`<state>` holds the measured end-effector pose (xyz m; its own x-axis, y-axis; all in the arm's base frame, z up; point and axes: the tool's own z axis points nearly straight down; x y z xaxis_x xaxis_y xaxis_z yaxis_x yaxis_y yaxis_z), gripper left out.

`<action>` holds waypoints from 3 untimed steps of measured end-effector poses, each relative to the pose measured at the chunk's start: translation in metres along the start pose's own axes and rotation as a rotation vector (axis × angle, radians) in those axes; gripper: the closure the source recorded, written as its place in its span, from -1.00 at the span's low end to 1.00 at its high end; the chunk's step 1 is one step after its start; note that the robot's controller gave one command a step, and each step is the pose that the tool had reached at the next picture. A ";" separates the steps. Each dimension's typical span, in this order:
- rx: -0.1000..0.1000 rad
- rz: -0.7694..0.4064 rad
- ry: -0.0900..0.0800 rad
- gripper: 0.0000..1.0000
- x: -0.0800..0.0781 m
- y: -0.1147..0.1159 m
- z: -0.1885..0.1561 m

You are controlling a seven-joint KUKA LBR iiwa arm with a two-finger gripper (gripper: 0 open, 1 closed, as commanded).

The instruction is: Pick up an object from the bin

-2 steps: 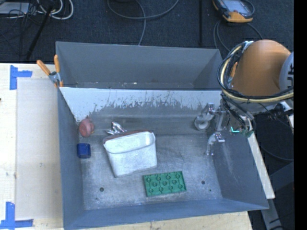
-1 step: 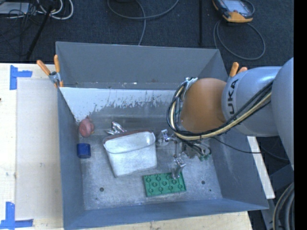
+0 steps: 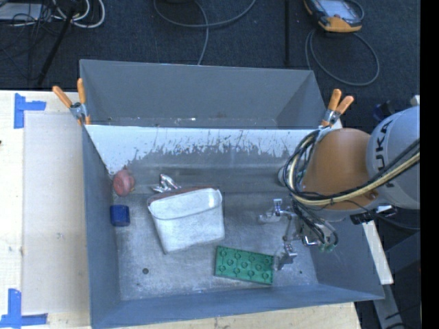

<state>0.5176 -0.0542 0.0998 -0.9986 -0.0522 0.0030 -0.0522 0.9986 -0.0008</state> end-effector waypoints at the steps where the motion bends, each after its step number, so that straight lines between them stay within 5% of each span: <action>1: -0.005 -0.015 0.001 -1.00 0.010 0.076 -0.005; 3: -0.003 0.061 -0.002 -1.00 0.010 0.061 0.023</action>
Offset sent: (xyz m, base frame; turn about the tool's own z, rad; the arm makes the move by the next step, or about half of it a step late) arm -0.0132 0.0695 0.0060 -0.0072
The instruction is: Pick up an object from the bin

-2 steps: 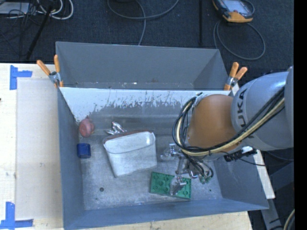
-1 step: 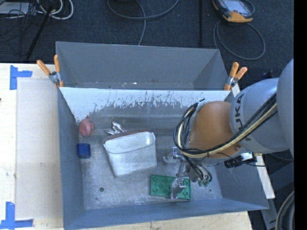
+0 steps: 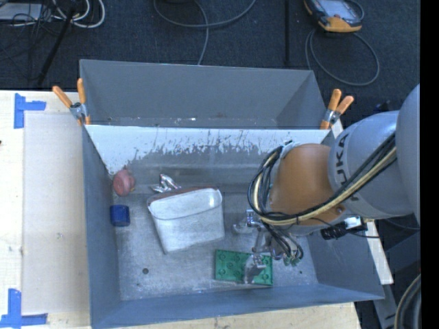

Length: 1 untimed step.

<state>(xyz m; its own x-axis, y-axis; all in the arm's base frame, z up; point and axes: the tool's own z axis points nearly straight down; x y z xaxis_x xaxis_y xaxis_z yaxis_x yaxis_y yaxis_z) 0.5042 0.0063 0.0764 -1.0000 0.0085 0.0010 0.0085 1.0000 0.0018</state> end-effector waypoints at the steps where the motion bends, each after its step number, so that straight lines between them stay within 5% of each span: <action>1: 0.000 -0.002 0.001 1.00 0.000 0.000 -0.002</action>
Offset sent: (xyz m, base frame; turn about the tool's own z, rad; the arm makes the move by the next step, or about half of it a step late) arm 0.0000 0.0000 0.0000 0.0000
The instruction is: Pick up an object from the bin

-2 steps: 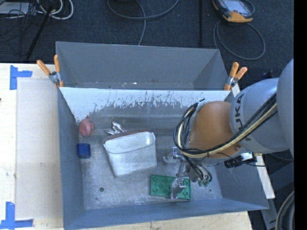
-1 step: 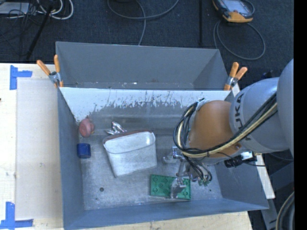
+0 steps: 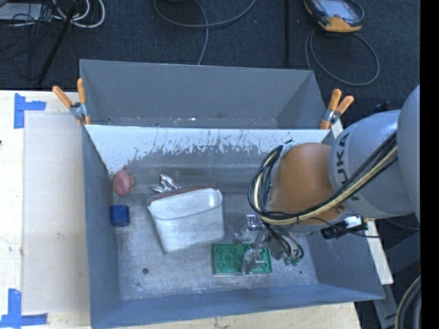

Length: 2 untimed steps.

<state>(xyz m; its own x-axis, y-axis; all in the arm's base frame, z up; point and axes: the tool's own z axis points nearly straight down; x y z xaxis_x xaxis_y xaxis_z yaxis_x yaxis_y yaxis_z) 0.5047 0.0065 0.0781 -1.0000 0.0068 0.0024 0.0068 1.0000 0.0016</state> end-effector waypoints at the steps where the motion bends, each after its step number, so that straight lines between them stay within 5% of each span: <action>1: 0.001 -0.004 0.000 1.00 0.000 0.000 -0.004; 2: 0.001 -0.009 -0.010 1.00 -0.001 0.001 -0.118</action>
Offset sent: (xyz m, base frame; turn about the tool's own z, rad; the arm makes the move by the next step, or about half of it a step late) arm 0.0000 0.0001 0.0039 0.0000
